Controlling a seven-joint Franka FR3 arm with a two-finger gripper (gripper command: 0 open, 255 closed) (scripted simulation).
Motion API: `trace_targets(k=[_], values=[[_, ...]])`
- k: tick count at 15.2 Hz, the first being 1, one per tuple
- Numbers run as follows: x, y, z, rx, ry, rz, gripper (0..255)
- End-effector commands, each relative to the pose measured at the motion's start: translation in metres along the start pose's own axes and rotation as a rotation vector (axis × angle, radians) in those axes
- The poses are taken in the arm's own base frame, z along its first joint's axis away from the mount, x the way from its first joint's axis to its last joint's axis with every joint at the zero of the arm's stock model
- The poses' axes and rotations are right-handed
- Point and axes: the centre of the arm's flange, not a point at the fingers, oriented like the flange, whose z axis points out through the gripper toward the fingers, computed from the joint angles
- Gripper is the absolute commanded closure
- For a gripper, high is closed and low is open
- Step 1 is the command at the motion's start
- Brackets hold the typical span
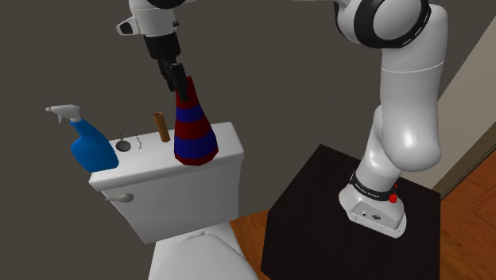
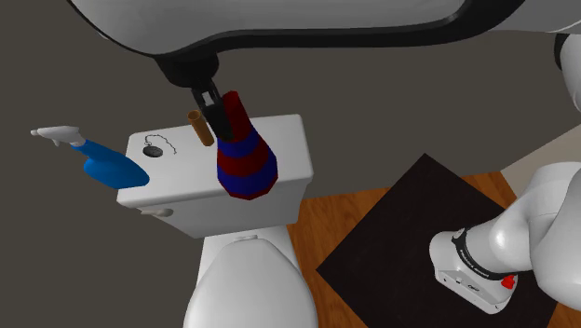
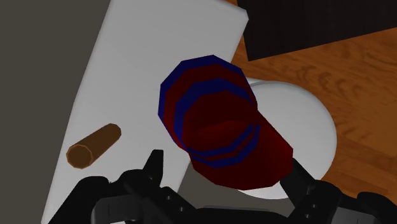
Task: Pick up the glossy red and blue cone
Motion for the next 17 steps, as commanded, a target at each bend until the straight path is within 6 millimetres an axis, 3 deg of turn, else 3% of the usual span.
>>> trace_targets(k=[1, 10, 17], values=[[0.000, 0.001, 0.001, 0.000, 0.000, 0.000, 255], [0.001, 0.000, 0.002, 0.000, 0.000, 0.000, 255], [-0.002, -0.002, -0.035, 0.000, 0.000, 0.000, 255]])
